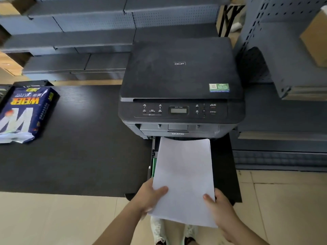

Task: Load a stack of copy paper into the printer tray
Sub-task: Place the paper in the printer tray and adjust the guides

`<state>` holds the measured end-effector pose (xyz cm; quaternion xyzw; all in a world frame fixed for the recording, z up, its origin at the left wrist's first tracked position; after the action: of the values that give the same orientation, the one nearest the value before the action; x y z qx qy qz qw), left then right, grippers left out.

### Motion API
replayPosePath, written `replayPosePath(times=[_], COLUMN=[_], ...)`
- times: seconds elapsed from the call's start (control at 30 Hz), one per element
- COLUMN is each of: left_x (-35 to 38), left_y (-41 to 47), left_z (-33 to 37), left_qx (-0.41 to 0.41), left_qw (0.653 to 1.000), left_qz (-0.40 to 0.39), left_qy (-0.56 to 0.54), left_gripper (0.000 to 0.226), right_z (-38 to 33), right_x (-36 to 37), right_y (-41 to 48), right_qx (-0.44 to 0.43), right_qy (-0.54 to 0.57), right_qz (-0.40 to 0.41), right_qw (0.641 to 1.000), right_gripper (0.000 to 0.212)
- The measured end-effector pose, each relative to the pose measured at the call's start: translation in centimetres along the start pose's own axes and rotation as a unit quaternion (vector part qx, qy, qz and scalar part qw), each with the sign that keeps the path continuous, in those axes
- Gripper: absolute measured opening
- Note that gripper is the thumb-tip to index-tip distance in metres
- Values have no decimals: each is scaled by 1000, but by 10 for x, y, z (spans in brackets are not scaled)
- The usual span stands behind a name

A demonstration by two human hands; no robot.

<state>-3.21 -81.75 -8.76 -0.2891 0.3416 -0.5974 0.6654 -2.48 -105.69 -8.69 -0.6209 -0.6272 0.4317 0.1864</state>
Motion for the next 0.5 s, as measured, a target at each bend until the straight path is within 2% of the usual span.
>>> replayPosePath(times=[0.5], left_x=[-5], left_y=[16], left_z=[2], left_qx=[22], left_qw=[1000], left_qz=[-11], left_qy=[-7], left_gripper=[27], right_z=[-21], right_x=[6], right_y=[15], right_qx=[-6], right_qy=[-4], right_qz=[-12], right_qw=[1000], right_gripper=[19])
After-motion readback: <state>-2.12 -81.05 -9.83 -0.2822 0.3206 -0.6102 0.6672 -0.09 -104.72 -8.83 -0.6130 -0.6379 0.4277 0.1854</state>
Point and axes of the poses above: each hand's wrist, its own y-axis towards the middle knuckle, its own x-axis out of the palm, z = x × y, the point moved 4 cm from there along y, towards the middle knuckle, and after that the axes turned 4 degrees about z, right-handed, at the moved point
